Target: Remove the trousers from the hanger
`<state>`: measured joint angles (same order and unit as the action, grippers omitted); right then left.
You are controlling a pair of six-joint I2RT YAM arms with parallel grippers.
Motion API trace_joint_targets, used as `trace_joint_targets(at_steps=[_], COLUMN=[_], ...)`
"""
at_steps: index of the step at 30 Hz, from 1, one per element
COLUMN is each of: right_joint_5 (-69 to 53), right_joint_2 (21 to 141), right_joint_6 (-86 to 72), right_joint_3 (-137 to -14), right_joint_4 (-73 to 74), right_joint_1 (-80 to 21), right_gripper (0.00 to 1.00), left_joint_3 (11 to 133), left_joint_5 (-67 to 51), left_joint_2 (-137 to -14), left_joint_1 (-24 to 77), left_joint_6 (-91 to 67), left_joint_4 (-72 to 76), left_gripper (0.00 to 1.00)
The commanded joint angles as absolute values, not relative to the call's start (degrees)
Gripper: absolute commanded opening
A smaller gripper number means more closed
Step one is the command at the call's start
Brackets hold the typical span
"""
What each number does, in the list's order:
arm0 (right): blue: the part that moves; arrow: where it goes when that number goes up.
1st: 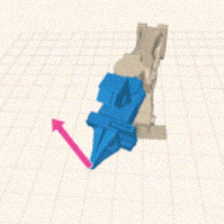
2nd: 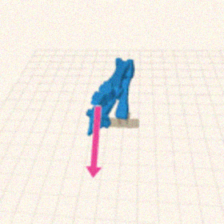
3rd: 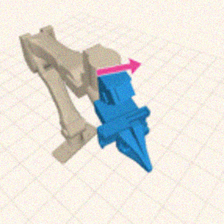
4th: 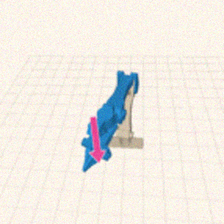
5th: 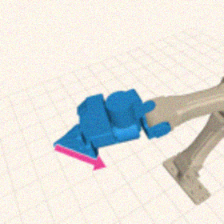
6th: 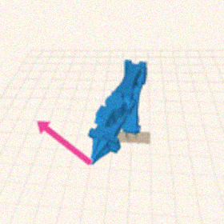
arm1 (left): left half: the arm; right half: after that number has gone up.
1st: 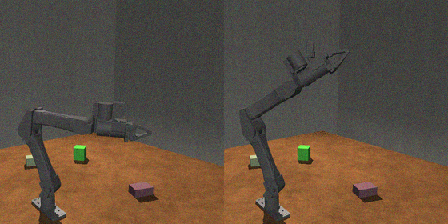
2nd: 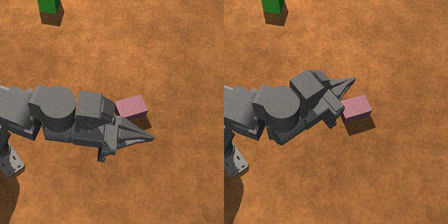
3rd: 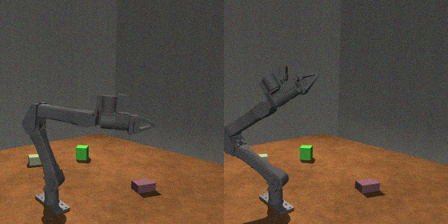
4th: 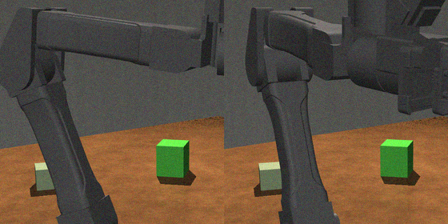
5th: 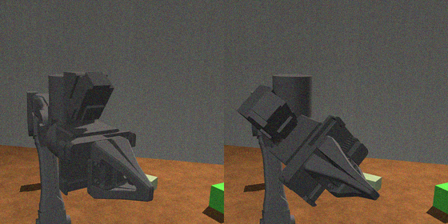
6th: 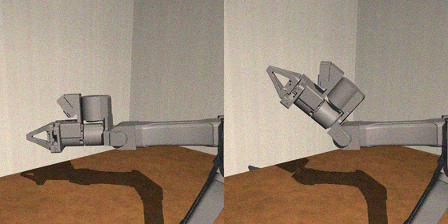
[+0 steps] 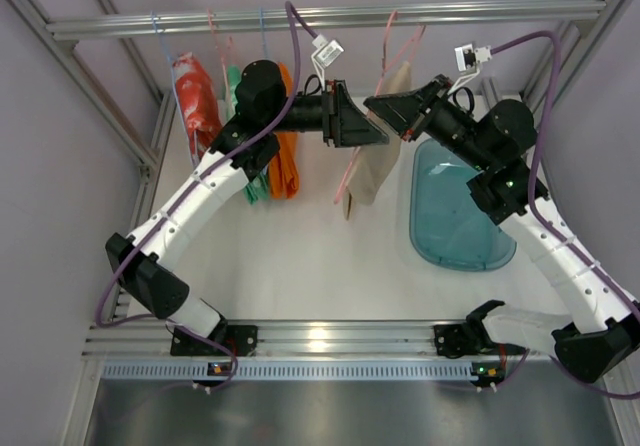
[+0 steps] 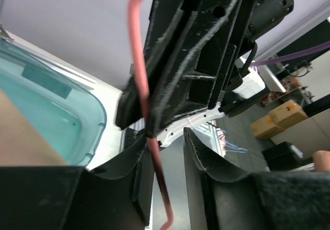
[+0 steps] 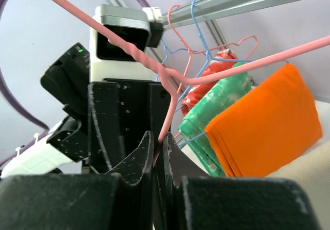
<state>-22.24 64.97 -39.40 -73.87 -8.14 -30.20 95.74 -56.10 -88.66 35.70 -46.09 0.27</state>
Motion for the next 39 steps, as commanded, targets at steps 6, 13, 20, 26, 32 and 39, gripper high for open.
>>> trace_joint_targets(at_steps=[6, 13, 20, 26, 32, 39], right_joint_5=[-25.58, -25.48, -25.31, -24.43, -29.61, -32.01], right_joint_2=[62.31, 58.37, 50.99, 43.69, 41.57, 41.75], right_joint_6=[-37.18, -32.09, -25.59, -14.61, -2.03, -1.56], right_joint_3=[-74.00, -70.15, -64.61, -57.67, -49.66, -48.78], right_joint_4=[-20.04, -15.21, -6.88, -0.97, -0.18, -3.42], right_joint_1=[-29.88, -25.50, -20.66, -19.42, -18.98, -20.21], right_gripper=[0.02, 0.50, 0.89, 0.99, 1.00, 0.99], left_joint_3=[92.72, 92.28, 95.09, 96.06, 97.82, 98.17], left_joint_5=[-55.90, -54.84, -55.02, -55.63, -56.95, -53.19], left_joint_2=[-86.84, -84.81, -85.95, -86.57, -88.06, -88.51], left_joint_1=[36.04, 35.86, 35.77, 35.77, 35.77, 35.77], left_joint_6=[-56.77, -58.18, -59.15, -60.03, -60.82, -61.08], left_joint_4=[13.97, 15.64, 15.73, 16.70, 16.96, 16.61], left_gripper=[0.00, 0.00, 0.00, 0.00, 0.00, 0.00])
